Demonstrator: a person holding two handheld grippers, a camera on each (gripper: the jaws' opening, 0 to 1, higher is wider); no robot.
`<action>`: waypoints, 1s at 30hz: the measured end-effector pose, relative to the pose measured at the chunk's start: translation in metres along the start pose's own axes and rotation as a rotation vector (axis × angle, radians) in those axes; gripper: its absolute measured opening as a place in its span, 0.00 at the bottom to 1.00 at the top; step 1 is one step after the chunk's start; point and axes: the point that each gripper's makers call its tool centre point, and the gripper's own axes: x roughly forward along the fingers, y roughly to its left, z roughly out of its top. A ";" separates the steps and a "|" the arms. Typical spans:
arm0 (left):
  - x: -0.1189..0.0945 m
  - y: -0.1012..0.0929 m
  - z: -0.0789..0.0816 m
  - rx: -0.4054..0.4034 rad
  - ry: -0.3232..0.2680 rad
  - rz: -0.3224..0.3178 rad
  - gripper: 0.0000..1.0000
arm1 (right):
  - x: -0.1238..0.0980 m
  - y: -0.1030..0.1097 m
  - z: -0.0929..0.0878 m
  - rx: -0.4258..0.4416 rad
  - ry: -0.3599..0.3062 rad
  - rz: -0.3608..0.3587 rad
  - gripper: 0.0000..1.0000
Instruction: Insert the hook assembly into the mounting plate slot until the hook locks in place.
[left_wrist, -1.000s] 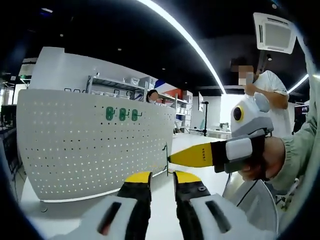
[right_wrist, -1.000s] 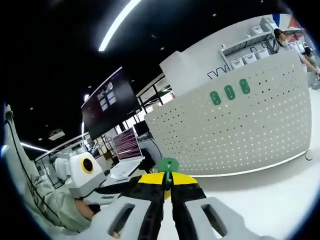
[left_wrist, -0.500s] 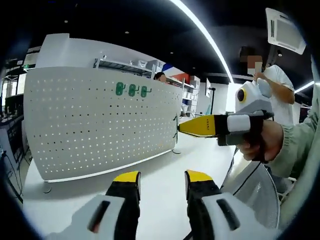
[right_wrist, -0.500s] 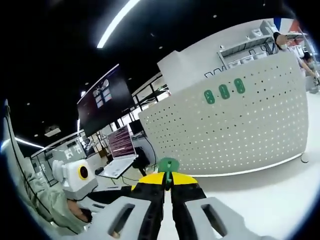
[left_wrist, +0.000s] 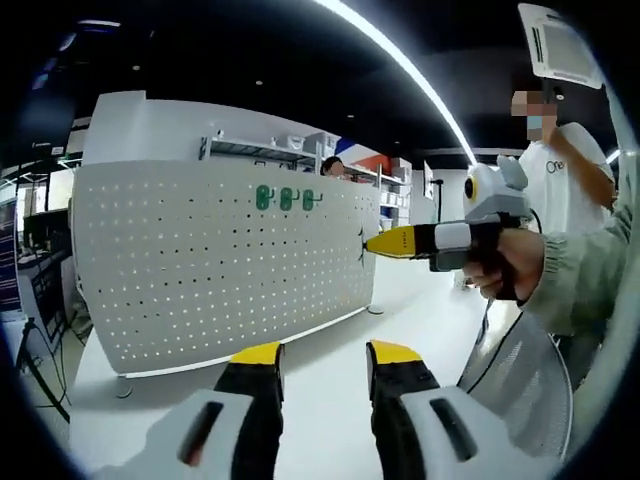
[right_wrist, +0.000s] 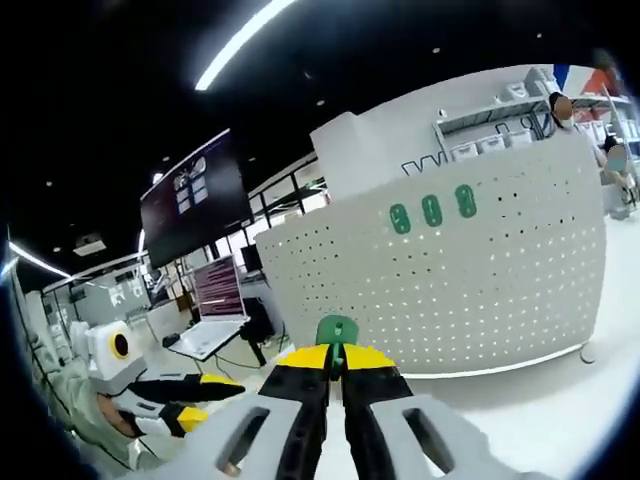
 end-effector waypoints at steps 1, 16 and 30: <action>-0.001 0.001 0.000 0.000 0.000 0.002 0.34 | 0.001 -0.004 0.003 -0.010 -0.005 -0.010 0.02; -0.009 0.013 -0.016 -0.007 0.038 0.030 0.34 | 0.020 -0.090 0.069 -0.245 -0.107 -0.231 0.02; -0.010 0.026 -0.020 -0.009 0.054 0.048 0.33 | 0.045 -0.140 0.101 -0.319 -0.144 -0.343 0.02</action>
